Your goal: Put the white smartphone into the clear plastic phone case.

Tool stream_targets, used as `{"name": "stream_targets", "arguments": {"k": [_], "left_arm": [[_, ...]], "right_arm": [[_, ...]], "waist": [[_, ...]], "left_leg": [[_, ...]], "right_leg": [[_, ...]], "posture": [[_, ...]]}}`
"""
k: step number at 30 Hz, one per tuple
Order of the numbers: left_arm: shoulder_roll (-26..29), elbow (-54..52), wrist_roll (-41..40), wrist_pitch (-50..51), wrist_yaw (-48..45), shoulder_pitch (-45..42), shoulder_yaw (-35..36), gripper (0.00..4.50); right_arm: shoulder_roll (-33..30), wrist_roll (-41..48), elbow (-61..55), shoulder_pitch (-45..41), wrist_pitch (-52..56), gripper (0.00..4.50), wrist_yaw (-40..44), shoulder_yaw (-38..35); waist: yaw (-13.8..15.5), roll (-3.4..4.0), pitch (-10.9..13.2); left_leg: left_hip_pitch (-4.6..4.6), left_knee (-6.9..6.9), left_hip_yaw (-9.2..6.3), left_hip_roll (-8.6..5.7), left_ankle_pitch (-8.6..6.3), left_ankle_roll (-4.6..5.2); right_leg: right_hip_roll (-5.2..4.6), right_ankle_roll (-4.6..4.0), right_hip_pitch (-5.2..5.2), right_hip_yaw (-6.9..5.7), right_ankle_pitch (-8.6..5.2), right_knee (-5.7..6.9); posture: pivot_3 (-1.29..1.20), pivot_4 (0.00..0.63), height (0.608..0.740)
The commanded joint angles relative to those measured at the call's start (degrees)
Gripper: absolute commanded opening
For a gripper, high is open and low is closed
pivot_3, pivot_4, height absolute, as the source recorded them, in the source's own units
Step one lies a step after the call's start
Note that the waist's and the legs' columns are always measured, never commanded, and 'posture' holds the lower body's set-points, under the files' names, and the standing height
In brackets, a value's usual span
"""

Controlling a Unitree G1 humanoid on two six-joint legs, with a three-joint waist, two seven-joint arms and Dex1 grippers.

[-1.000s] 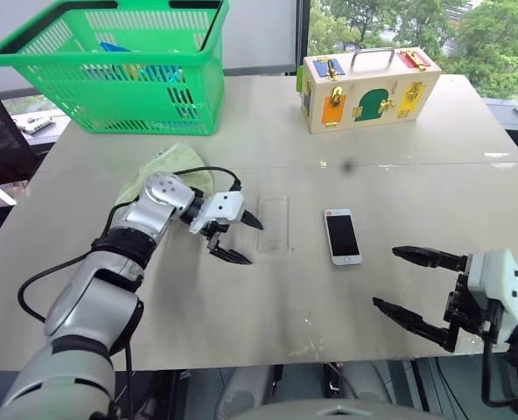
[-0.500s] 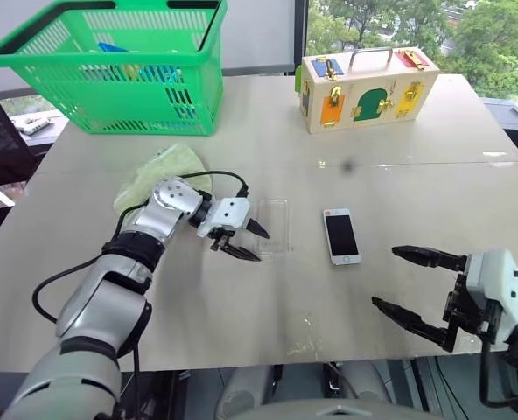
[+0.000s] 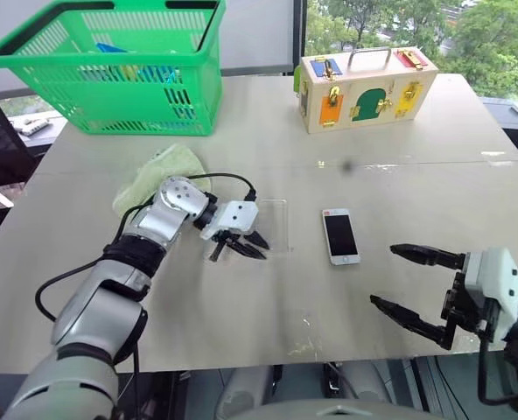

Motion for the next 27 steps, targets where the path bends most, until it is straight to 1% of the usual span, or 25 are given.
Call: {"name": "stream_targets", "arguments": {"k": [1,2,5,7,9,10,13,15,17,20,23,24,25,26,27], "left_arm": [[0.54,-5.79,0.87,8.46,1.96,1.67,1.52,0.04],[0.61,-7.68,0.78,11.91,2.95,2.10,2.04,0.04],[0.84,-15.83,-1.30,27.03,6.81,3.42,4.48,0.04],[0.42,-22.16,-4.57,39.46,10.49,4.01,7.46,0.04],[-0.75,-28.15,-7.09,51.15,16.34,4.70,11.09,0.04],[-2.69,-30.82,-7.84,58.45,21.30,4.69,14.00,0.04],[-7.99,-36.61,-5.34,70.31,35.66,4.74,19.08,0.04],[-11.67,-38.21,-4.05,75.66,43.05,3.71,21.67,0.04],[-14.47,-39.34,-3.95,79.46,47.70,2.76,22.75,0.04],[-18.73,-39.65,-5.20,84.79,52.30,1.81,24.18,0.04],[-21.54,-38.25,-5.87,85.84,55.38,1.85,24.18,0.04],[-21.90,-37.79,-6.23,85.68,55.79,1.88,23.93,0.57],[-22.02,-37.71,-7.37,85.35,55.11,1.75,24.13,0.80],[-21.99,-37.75,-8.33,85.15,54.64,1.66,24.33,1.25],[-21.33,-38.08,-9.96,84.93,53.28,1.48,24.76,1.79]], "right_arm": [[-0.13,0.22,-1.55,-0.01,-0.44,4.50,-0.14,-0.47],[-0.16,0.22,-1.50,-0.07,-0.44,4.50,-0.14,-0.49],[-0.19,0.13,-1.54,-0.09,-0.45,4.50,-0.20,-0.56],[-0.11,0.10,-1.71,0.06,-0.45,4.50,-0.31,-0.64],[-0.07,0.06,-1.77,0.13,-0.41,4.50,-0.42,-0.64],[-0.07,-0.02,-1.68,-0.07,-0.34,4.50,-0.59,-0.42],[-0.04,-0.11,-1.36,-0.54,-0.23,4.50,-0.83,-0.09],[-0.11,-0.07,-1.13,-0.90,-0.14,4.50,-0.80,0.07],[-0.32,0.06,-0.83,-1.41,-0.04,4.50,-0.66,0.33],[-0.74,0.04,-0.17,-2.31,0.05,4.50,-0.13,0.54],[-0.94,-0.01,0.37,-3.12,0.13,4.50,0.04,0.70],[-0.96,-0.04,0.41,-3.32,0.17,4.50,-0.06,0.82],[-0.95,-0.05,0.27,-3.42,0.23,4.50,-0.27,0.87],[-0.92,-0.05,0.12,-3.44,0.29,4.50,-0.43,0.91],[-0.81,0.00,-0.12,-3.33,0.40,4.50,-0.72,0.78]], "waist": [[0.11,0.01,-0.01],[0.12,0.01,0.00],[0.07,0.01,0.00],[0.06,0.00,0.00],[0.08,-0.01,0.01],[0.09,-0.01,0.01],[0.08,-0.02,0.00],[0.11,-0.02,0.00],[0.09,-0.04,0.02],[0.17,-0.04,0.02],[0.22,-0.05,0.02],[0.24,-0.05,0.02],[0.24,-0.05,0.02],[0.20,-0.05,0.02],[0.20,-0.05,0.02]], "left_leg": [[0.02,0.00,0.00,0.00,0.00,0.00],[0.03,0.01,0.00,0.00,0.00,0.00],[0.07,0.03,-0.01,0.00,0.00,0.00],[0.07,0.03,-0.01,0.00,0.00,0.00],[0.06,0.03,-0.02,0.01,0.00,0.00],[0.06,0.03,-0.02,0.01,0.00,0.00],[0.06,0.06,-0.02,0.00,0.00,0.00],[0.09,0.07,-0.02,0.00,0.00,0.00],[0.10,0.07,-0.02,0.00,0.00,-0.01],[0.11,0.07,-0.02,0.00,0.01,-0.02],[0.11,0.07,-0.02,-0.01,0.01,-0.03],[0.11,0.07,-0.01,-0.02,0.01,-0.03],[0.11,0.07,-0.02,-0.02,0.01,-0.04],[0.11,0.07,-0.02,-0.02,0.01,-0.04],[0.11,0.07,-0.02,-0.01,0.01,-0.05]], "right_leg": [[0.00,0.03,0.02,0.00,-0.02,0.01],[0.00,0.15,0.04,-0.01,-0.09,0.01],[0.00,0.17,0.08,-0.01,-0.10,0.02],[0.00,0.18,0.08,-0.01,-0.11,0.02],[0.00,0.19,0.08,-0.01,-0.11,0.03],[0.00,0.19,0.08,-0.02,-0.11,0.03],[0.00,0.20,0.10,-0.03,-0.12,0.03],[0.00,0.21,0.11,-0.02,-0.11,0.04],[0.01,0.21,0.12,-0.02,-0.11,0.06],[0.02,0.22,0.12,-0.02,-0.10,0.07],[0.00,0.22,0.12,-0.01,-0.10,0.07],[0.00,0.22,0.12,-0.01,-0.10,0.07],[0.00,0.22,0.12,-0.01,-0.10,0.07],[0.00,0.22,0.12,-0.01,-0.09,0.07],[0.00,0.21,0.11,0.00,-0.09,0.07]], "posture": [[0.00,0.150,0.740],[0.00,0.150,0.740],[0.00,0.150,0.740],[0.00,0.150,0.740],[0.00,0.150,0.740],[0.00,0.150,0.740],[0.00,0.150,0.740],[0.00,0.150,0.740],[0.00,0.150,0.740],[0.00,0.150,0.740],[0.00,0.150,0.740],[0.00,0.150,0.740],[0.00,0.150,0.740],[0.00,0.150,0.740],[0.00,0.150,0.740]]}}
